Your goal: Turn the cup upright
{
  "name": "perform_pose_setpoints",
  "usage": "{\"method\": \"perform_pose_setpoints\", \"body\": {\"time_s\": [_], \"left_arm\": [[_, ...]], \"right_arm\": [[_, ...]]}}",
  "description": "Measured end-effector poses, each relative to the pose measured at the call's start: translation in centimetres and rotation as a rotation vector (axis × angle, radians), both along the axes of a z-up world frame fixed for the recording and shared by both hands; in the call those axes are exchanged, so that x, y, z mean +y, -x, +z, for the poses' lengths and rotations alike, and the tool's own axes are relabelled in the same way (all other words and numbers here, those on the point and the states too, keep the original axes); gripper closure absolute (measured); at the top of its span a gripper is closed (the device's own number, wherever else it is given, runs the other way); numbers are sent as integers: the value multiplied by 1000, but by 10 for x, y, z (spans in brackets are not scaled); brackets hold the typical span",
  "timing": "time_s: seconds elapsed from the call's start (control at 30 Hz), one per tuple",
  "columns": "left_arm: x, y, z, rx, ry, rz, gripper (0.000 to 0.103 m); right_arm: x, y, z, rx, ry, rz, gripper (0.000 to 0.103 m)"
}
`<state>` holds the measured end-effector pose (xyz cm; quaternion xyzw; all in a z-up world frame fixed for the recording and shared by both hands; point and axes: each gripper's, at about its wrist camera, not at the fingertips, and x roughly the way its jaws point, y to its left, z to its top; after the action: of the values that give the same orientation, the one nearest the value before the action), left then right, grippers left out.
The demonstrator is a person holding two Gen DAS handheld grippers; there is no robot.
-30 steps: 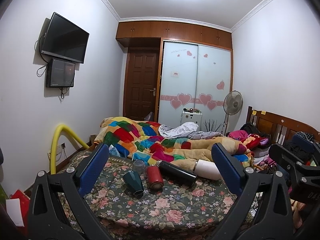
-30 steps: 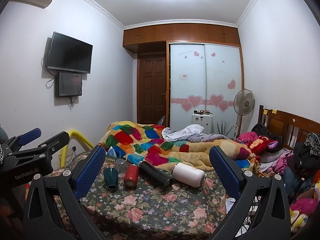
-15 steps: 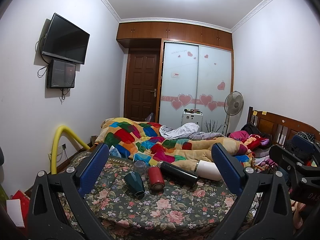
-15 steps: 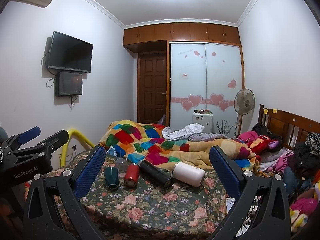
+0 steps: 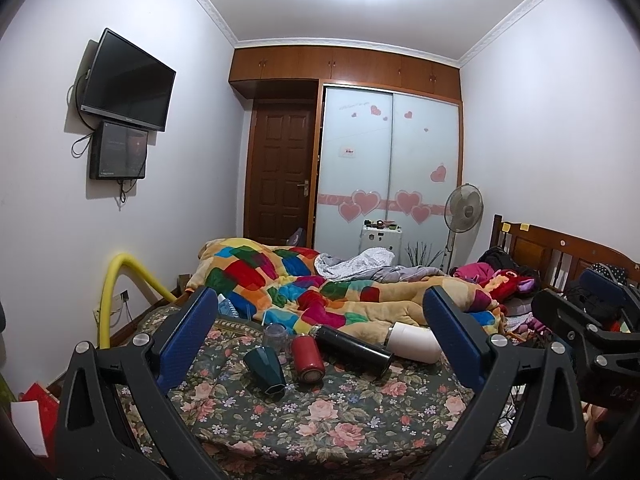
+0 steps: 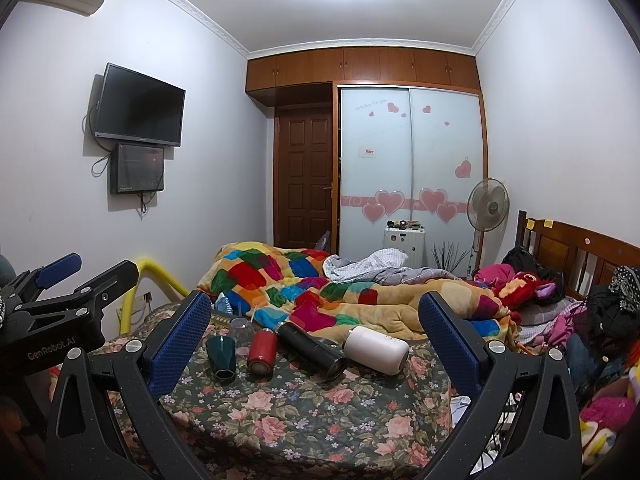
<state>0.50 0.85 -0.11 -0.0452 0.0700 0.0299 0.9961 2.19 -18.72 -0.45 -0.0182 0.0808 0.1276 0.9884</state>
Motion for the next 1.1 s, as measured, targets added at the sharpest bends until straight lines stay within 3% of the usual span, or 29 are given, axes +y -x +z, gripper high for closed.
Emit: {"method": "perform_pose_setpoints", "body": {"time_s": [0.4,0.63,0.83,1.1], "left_arm": [[3,-8,-7,12,3,0,0],[18,-40,-22,73,20,28,0],[45,-90,-55,188,71,85,0],[92,-183,-134,442,129,168,0]], "right_arm": [[-5,-11,-3,33,8,-13,0],[-2,-32,-11,81,23,-19,0],[3,-63,-28,154,39,-24,0],[2,-117,-62,310,46,-52,0]]}}
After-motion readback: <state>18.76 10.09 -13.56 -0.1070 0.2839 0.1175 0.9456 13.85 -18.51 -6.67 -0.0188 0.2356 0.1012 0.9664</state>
